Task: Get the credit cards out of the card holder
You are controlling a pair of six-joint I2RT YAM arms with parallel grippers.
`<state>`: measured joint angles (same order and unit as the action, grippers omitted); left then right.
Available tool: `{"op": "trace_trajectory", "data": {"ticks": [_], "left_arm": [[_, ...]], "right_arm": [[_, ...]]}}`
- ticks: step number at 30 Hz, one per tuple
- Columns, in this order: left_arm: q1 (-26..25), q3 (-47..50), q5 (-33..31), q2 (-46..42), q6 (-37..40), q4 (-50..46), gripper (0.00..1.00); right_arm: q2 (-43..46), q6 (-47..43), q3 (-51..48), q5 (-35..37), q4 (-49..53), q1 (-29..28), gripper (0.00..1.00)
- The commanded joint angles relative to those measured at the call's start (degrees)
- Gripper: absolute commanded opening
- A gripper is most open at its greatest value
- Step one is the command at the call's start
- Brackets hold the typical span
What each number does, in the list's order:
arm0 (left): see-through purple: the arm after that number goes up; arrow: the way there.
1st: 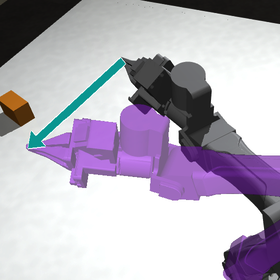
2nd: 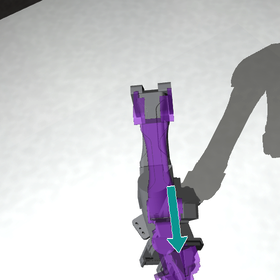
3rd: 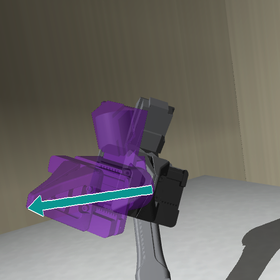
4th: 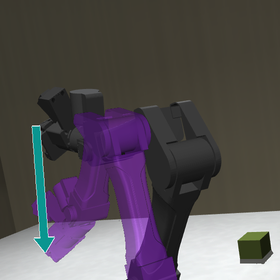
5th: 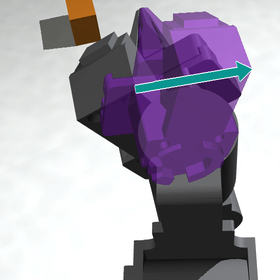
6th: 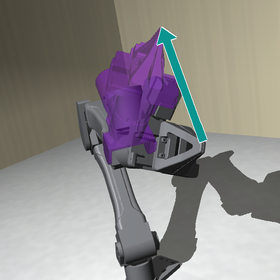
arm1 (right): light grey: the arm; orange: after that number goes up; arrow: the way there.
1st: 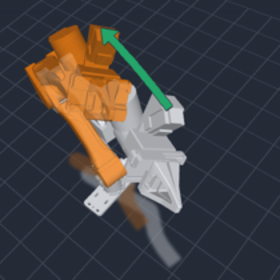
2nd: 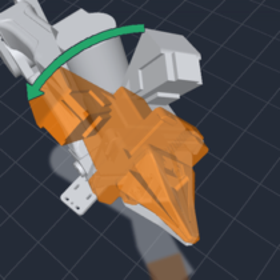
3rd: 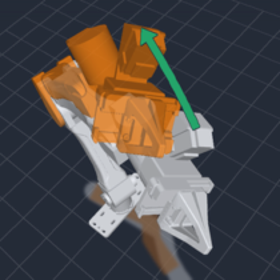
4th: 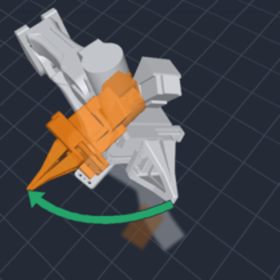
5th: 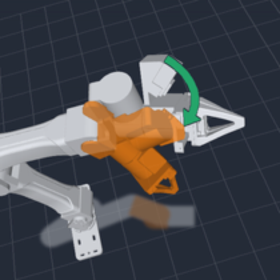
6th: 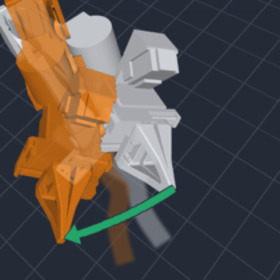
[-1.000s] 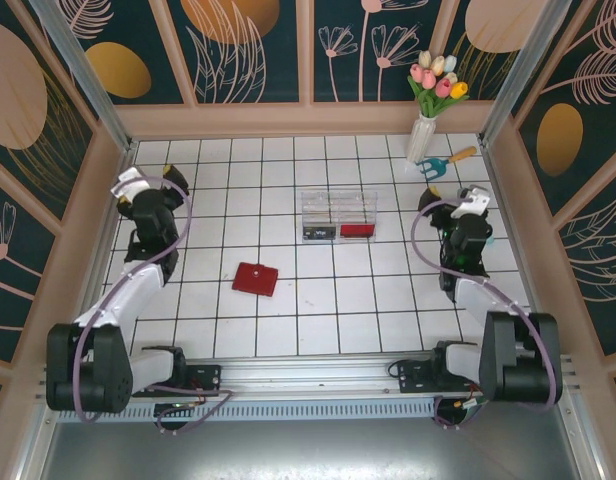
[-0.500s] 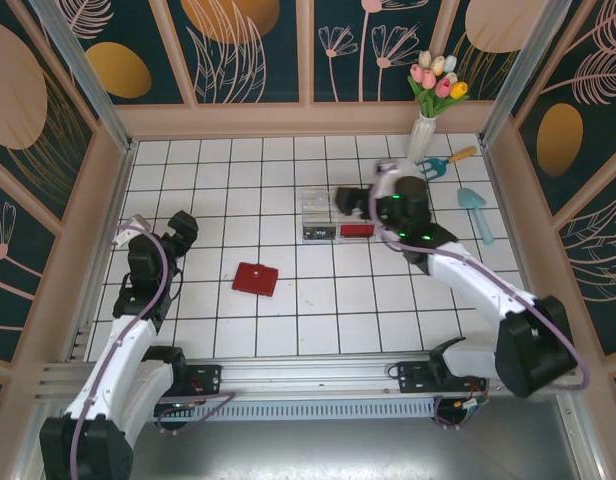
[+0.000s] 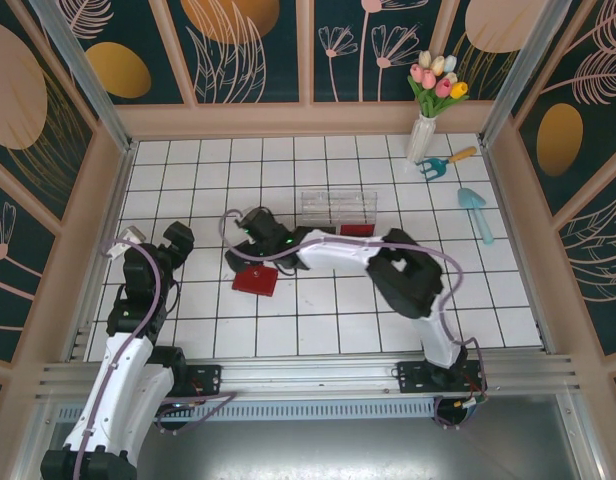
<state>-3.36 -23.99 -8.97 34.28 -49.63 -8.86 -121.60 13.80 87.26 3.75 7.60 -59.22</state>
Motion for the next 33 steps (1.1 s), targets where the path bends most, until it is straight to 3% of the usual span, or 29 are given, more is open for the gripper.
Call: {"op": "trace_trajectory", "data": {"ticks": [1,7,15,24,27,33], "left_arm": [[0.04,-1.94,1.12,-0.53,0.31,-1.88,0.99],[0.03,-1.68,3.58,-0.11,0.66,-0.72,0.99],[0.02,-0.45,9.04,2.49,1.44,2.48,0.96],[-0.71,2.49,15.86,3.97,0.32,6.58,0.78],[-3.87,4.92,16.72,4.04,-1.57,7.84,0.74],[-15.67,10.44,15.17,6.7,-7.72,12.63,0.62]], "right_arm": [[-5.82,-0.62,7.97,4.18,7.15,-1.33,0.99],[-12.77,1.52,16.46,9.19,13.97,-1.6,0.99],[-1.26,3.59,-1.88,10.97,7.18,-1.18,0.86],[10.68,10.96,-20.05,12.53,3.31,1.03,0.8],[15.69,11.16,-25.5,12.09,0.91,1.48,0.79],[24.4,6.45,-29.76,10.42,-0.36,-0.55,0.77]]}}
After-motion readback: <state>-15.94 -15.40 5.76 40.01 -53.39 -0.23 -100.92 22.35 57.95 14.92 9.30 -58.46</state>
